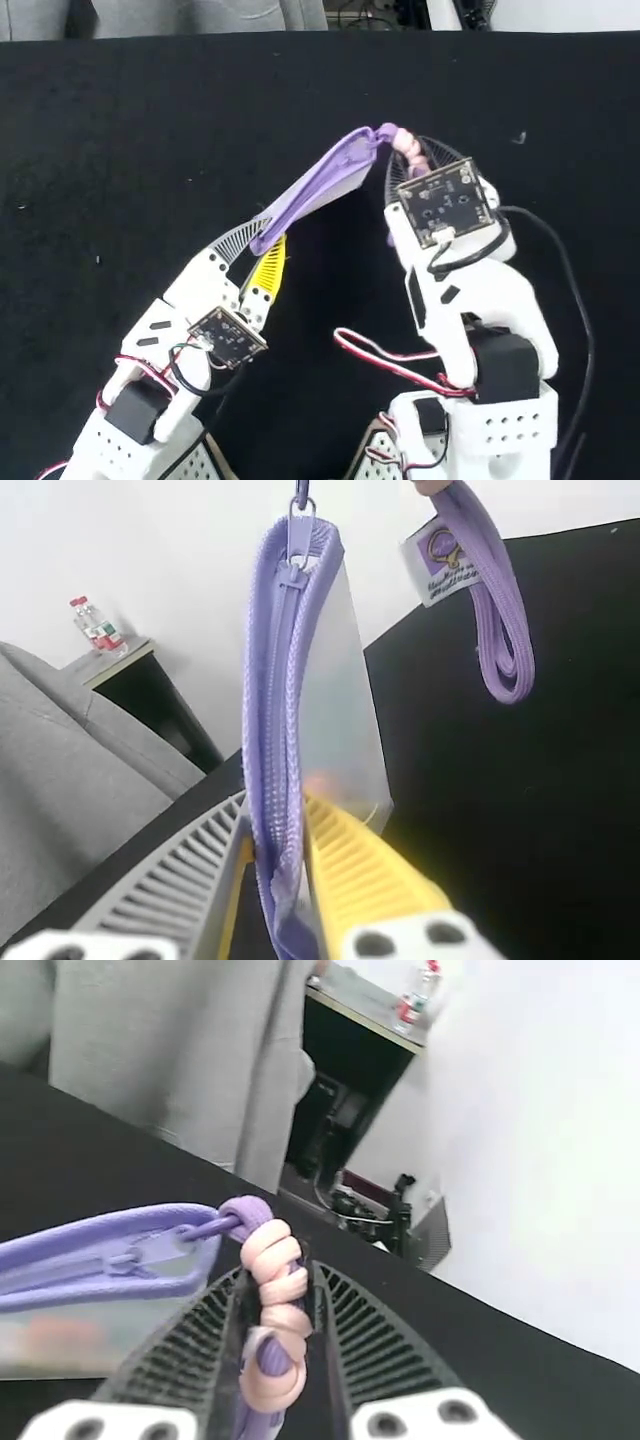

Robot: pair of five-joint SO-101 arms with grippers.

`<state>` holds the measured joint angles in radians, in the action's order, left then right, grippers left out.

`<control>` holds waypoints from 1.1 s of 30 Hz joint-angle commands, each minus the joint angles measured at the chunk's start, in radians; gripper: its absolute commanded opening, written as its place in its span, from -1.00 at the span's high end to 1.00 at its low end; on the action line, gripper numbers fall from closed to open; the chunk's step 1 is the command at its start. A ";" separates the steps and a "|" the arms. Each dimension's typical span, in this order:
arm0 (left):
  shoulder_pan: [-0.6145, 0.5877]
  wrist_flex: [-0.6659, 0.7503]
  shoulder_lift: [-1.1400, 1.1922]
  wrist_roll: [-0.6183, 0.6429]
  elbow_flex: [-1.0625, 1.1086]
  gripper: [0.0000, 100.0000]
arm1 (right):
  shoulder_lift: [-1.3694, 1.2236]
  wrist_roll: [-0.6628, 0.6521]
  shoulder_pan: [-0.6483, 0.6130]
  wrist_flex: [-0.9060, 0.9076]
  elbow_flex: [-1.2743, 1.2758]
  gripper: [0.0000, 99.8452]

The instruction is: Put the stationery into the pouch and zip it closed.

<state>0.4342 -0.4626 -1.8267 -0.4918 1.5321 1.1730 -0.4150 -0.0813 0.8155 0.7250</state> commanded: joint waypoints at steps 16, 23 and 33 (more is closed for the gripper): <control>-0.067 -0.003 0.003 -0.009 -0.002 0.94 | -0.051 -0.040 0.272 -0.226 -0.016 0.98; -0.067 -0.003 0.003 -0.009 -0.002 0.94 | -0.272 -0.038 0.324 -0.249 -0.120 0.98; -0.067 -0.002 0.003 0.000 -0.004 0.62 | -0.260 -0.026 0.180 -0.178 -0.120 0.98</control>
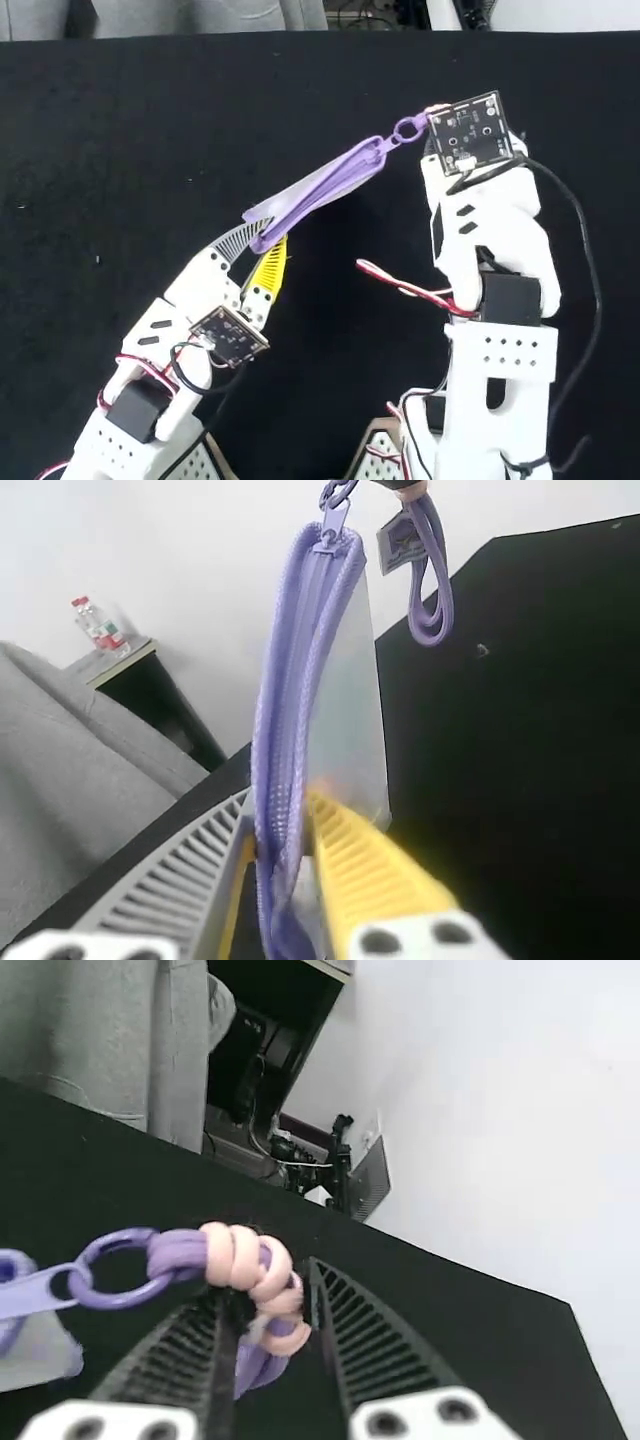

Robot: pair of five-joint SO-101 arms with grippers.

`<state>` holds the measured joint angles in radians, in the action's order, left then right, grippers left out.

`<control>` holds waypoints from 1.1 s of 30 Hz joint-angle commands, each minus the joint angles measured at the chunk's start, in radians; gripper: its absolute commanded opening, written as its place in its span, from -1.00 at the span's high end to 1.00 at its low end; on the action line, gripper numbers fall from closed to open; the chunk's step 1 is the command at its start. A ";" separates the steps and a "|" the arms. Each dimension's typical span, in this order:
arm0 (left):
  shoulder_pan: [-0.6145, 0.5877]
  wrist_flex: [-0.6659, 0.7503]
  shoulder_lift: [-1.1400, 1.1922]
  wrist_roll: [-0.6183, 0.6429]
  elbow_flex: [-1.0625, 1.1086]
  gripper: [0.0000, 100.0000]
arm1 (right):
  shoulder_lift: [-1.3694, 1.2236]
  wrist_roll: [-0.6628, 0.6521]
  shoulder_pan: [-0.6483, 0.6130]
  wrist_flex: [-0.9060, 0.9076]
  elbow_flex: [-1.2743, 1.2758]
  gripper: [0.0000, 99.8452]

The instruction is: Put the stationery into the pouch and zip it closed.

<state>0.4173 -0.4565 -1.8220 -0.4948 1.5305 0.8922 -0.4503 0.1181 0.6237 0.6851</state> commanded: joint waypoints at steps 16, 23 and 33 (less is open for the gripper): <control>-0.077 -0.252 -0.005 0.009 -0.251 0.50 | 0.013 0.009 -0.147 -0.109 0.150 0.98; -0.140 -0.427 -0.005 0.009 -0.463 0.50 | 0.015 0.011 -0.212 -0.193 0.352 0.97; -0.432 -0.434 -0.005 0.009 -0.484 0.50 | 0.015 0.003 -0.379 -0.196 0.561 0.97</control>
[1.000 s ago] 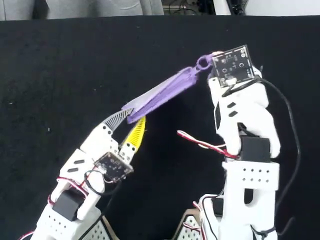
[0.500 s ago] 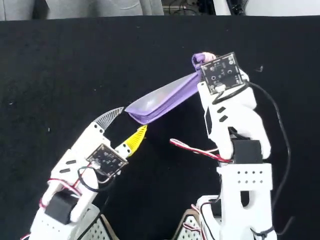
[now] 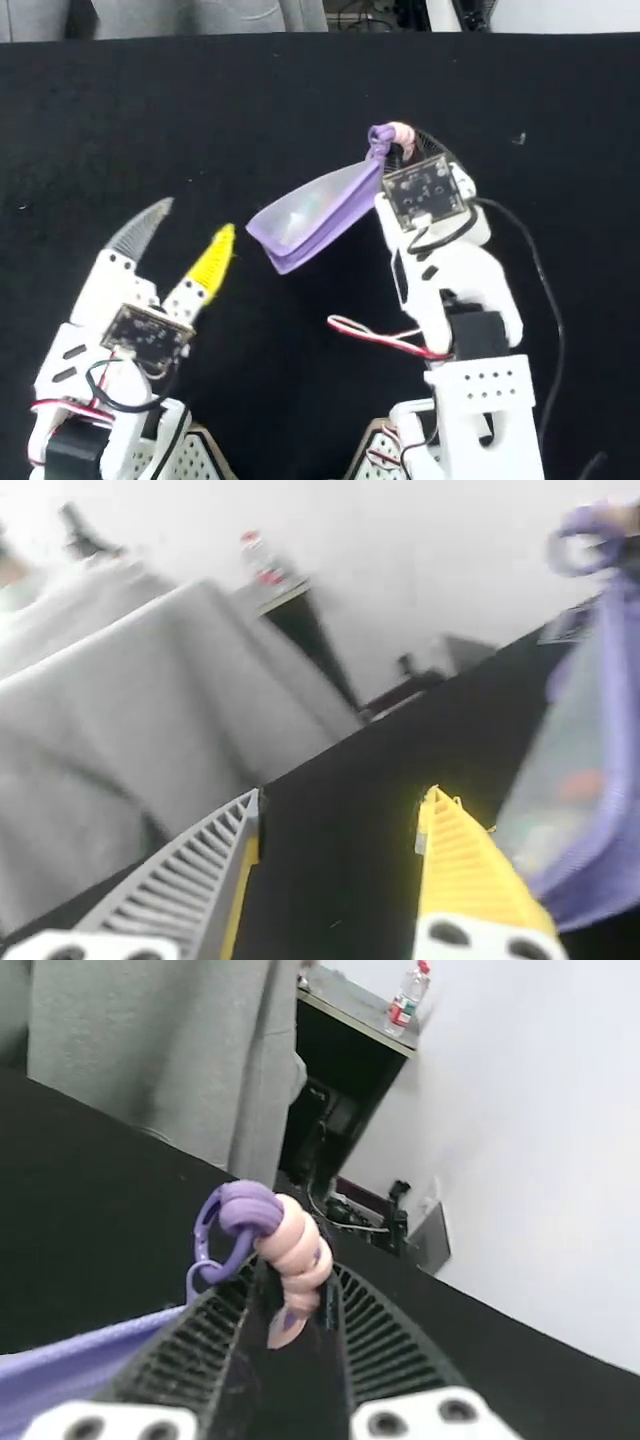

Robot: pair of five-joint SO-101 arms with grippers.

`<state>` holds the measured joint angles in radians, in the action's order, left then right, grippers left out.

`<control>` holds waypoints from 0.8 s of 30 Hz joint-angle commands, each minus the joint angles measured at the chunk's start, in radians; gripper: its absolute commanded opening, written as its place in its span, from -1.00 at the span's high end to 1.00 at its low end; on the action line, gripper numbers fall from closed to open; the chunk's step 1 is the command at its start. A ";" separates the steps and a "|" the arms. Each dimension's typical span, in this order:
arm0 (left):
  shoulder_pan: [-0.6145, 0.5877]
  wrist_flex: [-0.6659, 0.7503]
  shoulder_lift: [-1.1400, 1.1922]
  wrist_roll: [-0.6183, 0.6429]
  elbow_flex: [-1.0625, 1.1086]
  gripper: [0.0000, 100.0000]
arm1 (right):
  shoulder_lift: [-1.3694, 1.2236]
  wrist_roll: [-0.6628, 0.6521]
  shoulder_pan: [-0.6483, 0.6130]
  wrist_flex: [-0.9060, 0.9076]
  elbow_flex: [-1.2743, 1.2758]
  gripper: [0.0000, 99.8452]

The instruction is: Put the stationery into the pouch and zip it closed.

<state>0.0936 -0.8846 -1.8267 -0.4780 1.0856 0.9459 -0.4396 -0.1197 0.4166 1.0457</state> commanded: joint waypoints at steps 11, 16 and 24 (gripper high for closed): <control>-0.240 -0.006 0.000 -0.006 0.030 0.50 | -0.039 -0.052 -0.354 0.152 0.243 0.88; -0.240 -0.003 0.000 -0.006 0.033 0.50 | -0.039 -0.155 -0.353 0.275 0.242 0.77; -0.236 -0.005 0.000 -0.006 0.053 0.50 | -0.039 -0.158 -0.351 0.324 0.246 0.62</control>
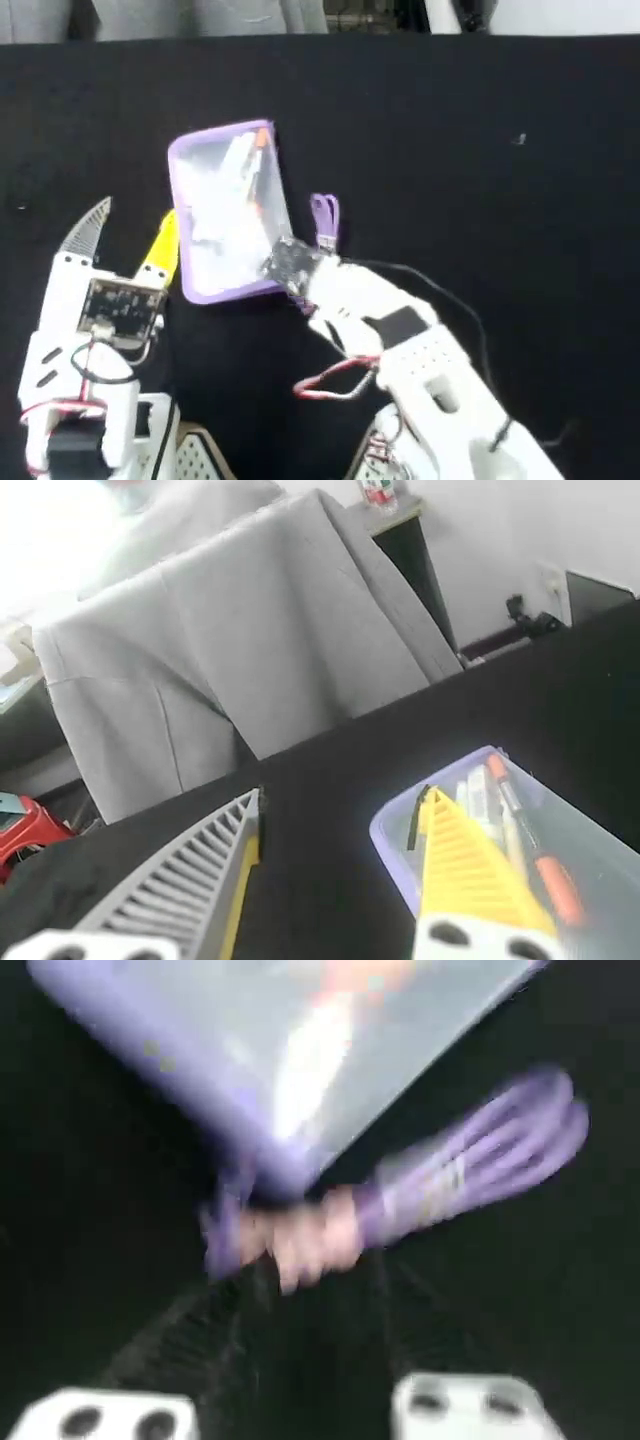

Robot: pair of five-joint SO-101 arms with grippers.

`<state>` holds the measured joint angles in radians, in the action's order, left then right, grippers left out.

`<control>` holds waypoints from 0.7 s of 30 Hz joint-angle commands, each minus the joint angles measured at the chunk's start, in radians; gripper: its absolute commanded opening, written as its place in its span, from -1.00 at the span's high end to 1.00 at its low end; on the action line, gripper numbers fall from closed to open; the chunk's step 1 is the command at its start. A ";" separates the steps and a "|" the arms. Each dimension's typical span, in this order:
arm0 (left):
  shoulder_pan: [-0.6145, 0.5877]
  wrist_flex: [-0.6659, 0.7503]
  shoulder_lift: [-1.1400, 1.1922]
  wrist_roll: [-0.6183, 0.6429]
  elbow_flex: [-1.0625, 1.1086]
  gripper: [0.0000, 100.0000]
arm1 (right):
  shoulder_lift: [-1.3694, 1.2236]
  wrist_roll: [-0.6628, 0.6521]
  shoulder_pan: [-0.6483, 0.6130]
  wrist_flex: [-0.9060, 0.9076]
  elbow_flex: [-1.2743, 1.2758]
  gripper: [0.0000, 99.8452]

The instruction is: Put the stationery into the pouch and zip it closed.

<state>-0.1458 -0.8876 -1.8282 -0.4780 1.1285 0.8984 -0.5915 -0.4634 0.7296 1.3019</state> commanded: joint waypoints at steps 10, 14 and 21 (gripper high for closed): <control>0.004 -0.003 0.002 -0.006 0.102 0.50 | 0.016 -0.003 0.031 0.044 -0.105 0.38; 0.004 -0.005 0.002 0.040 0.128 0.50 | 0.016 -0.003 0.103 0.133 -0.286 0.36; 0.004 -0.032 0.002 0.178 0.133 0.50 | 0.016 0.008 0.121 0.293 -0.605 0.36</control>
<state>-0.1442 -0.8892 -1.8267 -0.3552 1.2743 0.8999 -0.5915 -0.3606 0.9582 0.8922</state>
